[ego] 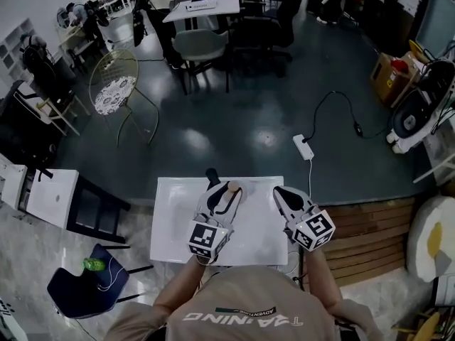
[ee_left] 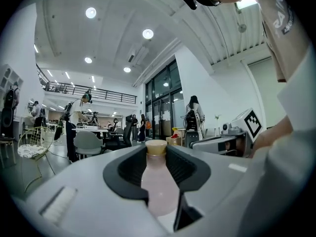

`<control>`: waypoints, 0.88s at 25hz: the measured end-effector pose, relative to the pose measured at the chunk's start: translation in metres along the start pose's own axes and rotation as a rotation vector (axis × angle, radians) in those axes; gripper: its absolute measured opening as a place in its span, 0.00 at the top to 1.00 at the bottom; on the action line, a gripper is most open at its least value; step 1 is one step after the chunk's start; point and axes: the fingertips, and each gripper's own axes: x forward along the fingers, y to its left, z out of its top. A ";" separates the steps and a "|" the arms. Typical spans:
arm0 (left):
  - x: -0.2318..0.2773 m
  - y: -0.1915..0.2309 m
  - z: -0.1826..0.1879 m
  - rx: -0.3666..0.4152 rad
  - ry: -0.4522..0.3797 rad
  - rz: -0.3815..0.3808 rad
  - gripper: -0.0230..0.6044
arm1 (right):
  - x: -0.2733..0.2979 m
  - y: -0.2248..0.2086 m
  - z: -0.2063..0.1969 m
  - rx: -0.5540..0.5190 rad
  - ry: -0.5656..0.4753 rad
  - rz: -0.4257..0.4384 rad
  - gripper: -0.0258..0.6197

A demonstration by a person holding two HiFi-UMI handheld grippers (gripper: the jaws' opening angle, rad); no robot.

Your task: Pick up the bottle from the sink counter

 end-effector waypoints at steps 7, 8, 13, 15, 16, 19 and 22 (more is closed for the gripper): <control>-0.003 0.003 0.003 -0.024 0.009 0.017 0.76 | -0.002 0.002 0.002 -0.008 0.015 0.016 0.95; -0.003 0.003 0.002 -0.028 0.011 0.017 0.76 | -0.002 0.002 0.001 -0.010 0.015 0.017 0.95; -0.005 0.004 0.001 -0.021 0.016 0.014 0.76 | -0.002 0.005 0.001 -0.013 0.019 0.024 0.95; -0.007 0.004 0.000 -0.022 0.018 0.011 0.76 | -0.005 0.007 0.002 -0.017 0.022 0.021 0.95; -0.007 0.003 -0.001 -0.023 0.019 0.008 0.76 | -0.006 0.008 0.003 -0.017 0.023 0.019 0.95; -0.006 0.002 -0.003 -0.035 0.020 -0.002 0.76 | -0.008 0.009 0.002 -0.012 0.019 0.018 0.95; -0.007 0.000 -0.008 -0.033 0.028 -0.006 0.76 | -0.011 0.010 -0.001 -0.003 0.013 0.017 0.95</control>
